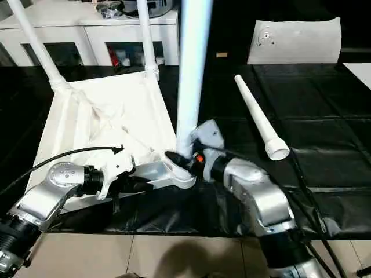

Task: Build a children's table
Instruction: Insert table leg to table base

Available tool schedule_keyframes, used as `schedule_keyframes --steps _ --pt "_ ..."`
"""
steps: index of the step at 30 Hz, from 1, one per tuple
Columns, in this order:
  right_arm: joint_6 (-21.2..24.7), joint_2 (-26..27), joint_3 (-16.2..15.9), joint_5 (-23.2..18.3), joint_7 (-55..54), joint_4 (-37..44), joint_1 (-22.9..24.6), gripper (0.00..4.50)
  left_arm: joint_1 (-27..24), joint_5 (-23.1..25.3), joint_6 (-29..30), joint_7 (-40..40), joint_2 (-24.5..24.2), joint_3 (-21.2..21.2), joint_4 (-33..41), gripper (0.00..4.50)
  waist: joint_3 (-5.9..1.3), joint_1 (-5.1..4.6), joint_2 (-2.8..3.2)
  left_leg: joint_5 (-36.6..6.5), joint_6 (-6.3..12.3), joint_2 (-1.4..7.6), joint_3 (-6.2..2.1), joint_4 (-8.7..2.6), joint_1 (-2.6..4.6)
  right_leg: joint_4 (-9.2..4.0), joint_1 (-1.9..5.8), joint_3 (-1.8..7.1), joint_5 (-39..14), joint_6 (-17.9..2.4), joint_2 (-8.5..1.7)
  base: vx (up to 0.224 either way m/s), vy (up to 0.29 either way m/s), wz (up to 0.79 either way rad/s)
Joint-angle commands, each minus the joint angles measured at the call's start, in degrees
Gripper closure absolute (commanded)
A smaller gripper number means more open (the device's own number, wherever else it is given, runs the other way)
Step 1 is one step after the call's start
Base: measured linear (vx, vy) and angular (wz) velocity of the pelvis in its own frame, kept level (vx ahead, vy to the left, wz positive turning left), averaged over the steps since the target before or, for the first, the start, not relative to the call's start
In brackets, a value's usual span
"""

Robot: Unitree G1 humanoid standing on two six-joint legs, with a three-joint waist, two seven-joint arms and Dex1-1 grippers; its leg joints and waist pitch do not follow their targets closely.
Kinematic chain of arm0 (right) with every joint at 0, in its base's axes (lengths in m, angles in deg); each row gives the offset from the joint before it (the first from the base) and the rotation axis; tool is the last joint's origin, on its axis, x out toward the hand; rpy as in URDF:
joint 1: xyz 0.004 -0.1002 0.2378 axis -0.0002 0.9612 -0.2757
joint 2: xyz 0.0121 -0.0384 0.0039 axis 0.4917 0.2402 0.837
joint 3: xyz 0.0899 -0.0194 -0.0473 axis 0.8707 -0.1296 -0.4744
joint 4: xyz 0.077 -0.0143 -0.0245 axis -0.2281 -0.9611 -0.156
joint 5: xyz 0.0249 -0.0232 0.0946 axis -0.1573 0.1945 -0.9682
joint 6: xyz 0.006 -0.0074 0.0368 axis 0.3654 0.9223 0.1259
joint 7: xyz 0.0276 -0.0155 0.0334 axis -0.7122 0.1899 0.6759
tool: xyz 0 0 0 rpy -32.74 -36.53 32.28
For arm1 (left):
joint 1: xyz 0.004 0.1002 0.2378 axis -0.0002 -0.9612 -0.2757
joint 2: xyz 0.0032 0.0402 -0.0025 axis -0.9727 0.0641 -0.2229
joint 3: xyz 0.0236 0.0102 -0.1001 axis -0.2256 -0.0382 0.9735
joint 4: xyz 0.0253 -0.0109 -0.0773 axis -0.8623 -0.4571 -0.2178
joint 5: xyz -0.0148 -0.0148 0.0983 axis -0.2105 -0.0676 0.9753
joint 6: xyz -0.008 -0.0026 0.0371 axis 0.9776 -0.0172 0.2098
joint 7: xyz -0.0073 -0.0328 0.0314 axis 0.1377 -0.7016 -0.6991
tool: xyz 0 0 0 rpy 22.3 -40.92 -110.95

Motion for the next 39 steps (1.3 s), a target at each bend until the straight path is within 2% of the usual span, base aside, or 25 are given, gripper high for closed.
schedule_keyframes --steps 1,2,4,11,12,13,17,20,22,24,26,28,29,32,33,35,38,39 --pt "0.45 -0.34 -0.38 0.9 0.19 -1.41 -0.94 2.57 -0.11 1.08 -0.67 0.78 -0.57 -0.25 -1.19 4.5 -3.4 0.19 -0.29 -15.13 1.13 3.73 -2.24 -4.54 0.55 -5.14 2.81 3.87 -24.03 -5.36 -5.22 0.0 0.0 0.0" --pt "0.27 -0.68 -0.72 1.3 0.66 -2.36 -1.3 2.57 -0.28 0.81 -0.83 0.63 -0.38 0.17 -0.88 4.5 -3.42 0.22 -0.53 -14.87 1.08 3.78 -2.19 -4.53 0.58 -5.08 2.78 3.91 -23.92 -5.44 -5.26 0.0 0.0 0.0" --pt "0.2 -0.51 -0.65 1.34 1.01 -3.03 -1.53 2.57 -0.42 0.64 -0.87 0.86 -0.4 0.27 -0.51 4.5 -3.46 0.36 -0.38 -14.38 1.05 3.84 -2.15 -4.56 0.6 -4.95 2.75 4.01 -23.24 -5.62 -5.24 0.0 0.0 0.0" --pt "3.15 -1.36 -2.21 0.07 4.07 -3.28 -1.58 2.57 0.17 1.95 -1.78 -0.44 -0.04 0.62 -2.26 4.5 -3.44 0.44 -0.49 -13.83 1.49 3.76 -2.1 -4.5 0.51 -4.93 2.88 3.98 -23.29 -5.72 -5.24 0.0 0.0 0.0" --pt "3.33 -1.46 -2.24 0.0 4.23 -3.22 -1.54 2.57 0.24 2.08 -1.91 -0.48 -0.05 0.62 -2.44 4.5 -3.42 0.41 -1.0 -13.88 1.67 3.72 -2.01 -4.5 0.48 -5.09 2.86 3.96 -23.66 -5.47 -5.18 0.0 0.0 0.0" --pt "3.8 -1.64 -2.29 -0.16 4.61 -3.14 -1.48 2.57 0.39 2.43 -2.29 -0.55 -0.04 0.68 -2.91 4.5 -3.35 0.52 -0.73 -14.31 1.64 3.79 -2.1 -4.54 0.62 -5.19 2.78 3.93 -25.0 -4.96 -5.26 0.0 0.0 0.0" --pt "4.1 -1.97 -1.95 -0.2 5.38 -2.93 -1.4 2.57 0.52 2.48 -2.36 -0.45 -0.07 1.02 -3.23 4.5 -3.32 0.43 -0.83 -15.59 0.98 3.73 -2.11 -4.56 0.81 -5.46 2.61 3.9 -27.22 -4.3 -5.32 0.0 0.0 0.0" --pt "4.03 -2.07 -1.88 0.36 5.53 -3.4 -1.65 2.57 0.55 2.24 -2.63 -0.1 -0.12 1.24 -3.32 4.5 -3.36 0.51 -0.92 -15.1 1.08 3.77 -2.16 -4.58 0.72 -5.36 2.63 3.93 -26.92 -4.24 -5.33 0.0 0.0 0.0" --pt "3.61 -1.99 -1.93 0.68 5.56 -3.89 -1.76 2.57 0.46 1.68 -2.65 0.51 -0.09 1.44 -3.1 4.5 -3.39 0.55 -0.69 -15.01 1.06 3.81 -2.16 -4.6 0.73 -5.31 2.58 3.95 -26.31 -4.46 -5.33 0.0 0.0 0.0" --pt "2.51 -1.19 -1.7 0.36 5.52 -5.7 -2.02 2.57 0.1 0.57 -2.47 2.12 0.08 1.57 -2.2 4.5 -3.38 0.45 -0.85 -14.97 1.18 3.7 -2.11 -4.58 0.56 -5.33 2.68 3.89 -26.05 -4.76 -5.34 0.0 0.0 0.0" --pt "2.52 -0.26 -1.06 -0.59 5.71 -7.12 -2.13 2.57 -0.02 0.35 -2.25 2.77 0.13 1.42 -1.86 4.5 -3.43 0.44 -0.59 -15.19 1.19 3.7 -2.12 -4.51 0.64 -5.33 2.62 3.9 -26.02 -4.97 -5.39 0.0 0.0 0.0" --pt "2.52 0.18 -0.71 -1.01 6.08 -8.5 -2.23 2.57 -0.06 0.36 -2.1 3.0 0.15 1.34 -1.67 4.5 -3.36 0.37 -0.65 -15.58 1.1 3.79 -2.19 -4.64 0.67 -5.37 2.63 3.84 -26.1 -5.0 -5.3 0.0 0.0 0.0" --pt "2.48 0.23 -0.65 -1.04 6.33 -9.0 -2.22 2.57 -0.08 0.4 -2.1 2.98 0.14 1.34 -1.61 4.5 -3.38 0.4 -0.32 -15.97 0.98 3.78 -2.25 -4.63 0.73 -5.35 2.64 3.83 -26.21 -5.06 -5.35 0.0 0.0 0.0" --pt "2.46 0.2 -0.44 -1.17 6.71 -9.92 -2.11 2.57 -0.08 0.45 -2.07 3.05 0.13 1.35 -1.58 4.5 -3.41 0.32 -0.47 -15.97 0.97 3.76 -2.21 -4.64 0.69 -5.32 2.7 3.83 -25.75 -5.21 -5.3 0.0 0.0 0.0" --pt "2.21 0.37 0.51 -1.61 6.91 -11.6 -1.61 2.57 0.02 0.44 -1.87 3.2 0.15 1.53 -1.63 4.5 -3.4 0.41 0.09 -16.06 0.89 3.76 -2.27 -4.63 0.72 -5.26 2.71 3.83 -25.54 -5.36 -5.33 0.0 0.0 0.0" --pt "2.0 0.61 1.58 -2.14 6.99 -12.96 -1.1 2.57 0.14 0.46 -1.7 3.31 0.15 1.72 -1.69 4.5 -3.44 0.3 -0.04 -16.75 0.85 3.8 -2.28 -4.65 0.75 -5.39 2.74 3.8 -25.18 -5.66 -5.33 0.0 0.0 0.0" --pt "0.56 1.58 4.97 -3.88 6.58 -15.67 0.63 2.57 0.62 0.41 -1.4 3.04 0.32 2.44 -2.25 4.5 -3.4 0.3 -0.1 -17.4 0.79 3.79 -2.26 -4.67 0.81 -5.47 2.74 3.75 -25.64 -5.88 -5.37 0.0 0.0 0.0" --pt "0.56 1.58 4.97 -3.88 6.58 -15.67 0.63 2.57 0.62 0.41 -1.4 3.04 0.32 2.44 -2.25 4.5 -3.43 0.37 0.55 -17.51 0.69 3.78 -2.37 -4.66 0.82 -5.37 2.79 3.72 -25.53 -5.93 -5.41 0.0 0.0 0.0"
